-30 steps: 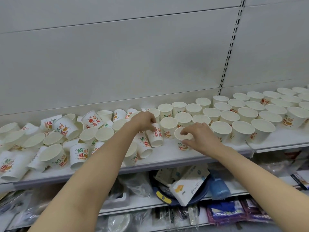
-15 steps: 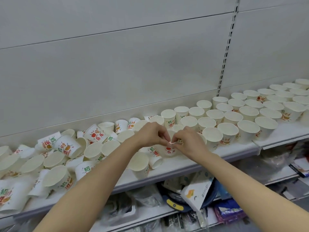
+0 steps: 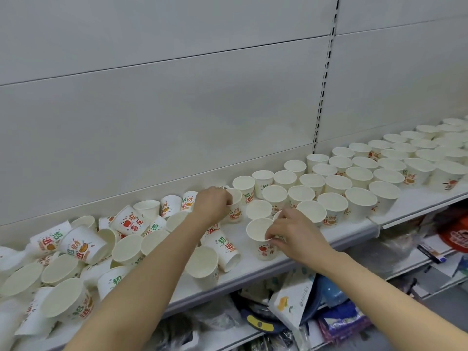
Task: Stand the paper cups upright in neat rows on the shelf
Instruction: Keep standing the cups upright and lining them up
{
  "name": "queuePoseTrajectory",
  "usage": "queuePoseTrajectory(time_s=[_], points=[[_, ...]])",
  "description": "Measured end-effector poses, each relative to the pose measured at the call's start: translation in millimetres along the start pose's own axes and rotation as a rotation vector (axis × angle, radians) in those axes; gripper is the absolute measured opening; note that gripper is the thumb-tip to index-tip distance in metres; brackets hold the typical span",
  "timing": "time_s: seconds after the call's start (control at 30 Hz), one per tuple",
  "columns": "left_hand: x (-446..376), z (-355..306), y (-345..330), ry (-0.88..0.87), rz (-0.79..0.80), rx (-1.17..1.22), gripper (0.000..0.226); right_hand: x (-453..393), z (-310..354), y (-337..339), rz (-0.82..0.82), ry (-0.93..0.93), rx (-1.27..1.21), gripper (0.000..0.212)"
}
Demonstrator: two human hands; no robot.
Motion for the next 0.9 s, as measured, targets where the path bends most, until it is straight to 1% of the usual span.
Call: queuePoseTrajectory(time_s=[0.13,0.3,0.33,0.37,0.4,0.43,0.47,0.53,0.57,0.6,0.67,0.73,0.9], points=[[-3.2,-24.5,1.9,-0.108,-0.065,0.027,0.012,7.0,-1.9,-1.2,0.016,0.021,0.012,0.015],[-10.6,-42.3,-2.2,-0.174,-0.049,0.070,0.010,11.6,-15.8,-4.7,0.016,0.027,0.061,0.010],[-10.0,-41.4,-1.0,-0.196,-0.023,0.089,0.014,12.4,-18.4,-5.5,0.013,0.031,0.071,0.008],[-10.1,-35.5,-0.9,-0.204,0.025,0.125,0.023,13.2,-20.2,-6.9,0.011,0.036,0.079,0.007],[-10.4,-23.3,-0.5,-0.177,0.081,0.177,0.032,13.8,-21.4,-9.3,0.011,0.044,0.086,0.006],[-13.1,-4.1,0.9,-0.104,0.115,0.226,0.035,14.2,-21.9,-11.4,0.004,0.052,0.092,0.006],[-17.1,20.0,3.5,0.008,0.119,0.258,0.033,13.9,-21.9,-12.7,-0.009,0.057,0.099,0.008],[-21.0,69.7,1.0,0.297,0.130,0.265,0.024,12.5,-20.5,-15.3,-0.030,0.066,0.104,0.016],[-19.7,84.4,-4.7,0.416,0.162,0.263,0.024,11.9,-19.2,-16.1,-0.039,0.073,0.104,0.020],[-19.1,88.5,-10.5,0.483,0.202,0.263,0.031,11.5,-18.4,-16.1,-0.050,0.081,0.103,0.023],[-20.7,80.9,-25.2,0.536,0.281,0.299,0.046,12.0,-17.5,-15.2,-0.068,0.097,0.097,0.027],[-23.4,71.4,-34.1,0.581,0.294,0.327,0.051,13.6,-17.7,-15.2,-0.068,0.111,0.092,0.026],[-31.0,70.0,-37.7,0.702,0.307,0.465,0.035,16.4,-22.5,-14.7,-0.083,0.122,0.087,0.015]])
Point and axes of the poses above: each hand's wrist, its own x-axis away from the middle knuckle, its own y-axis out of the back of the hand, z = x × y, the point moved 10 cm from there along -x, towards the middle knuckle, and after that the axes turned 10 degrees about -x, right-handed, at the moved point
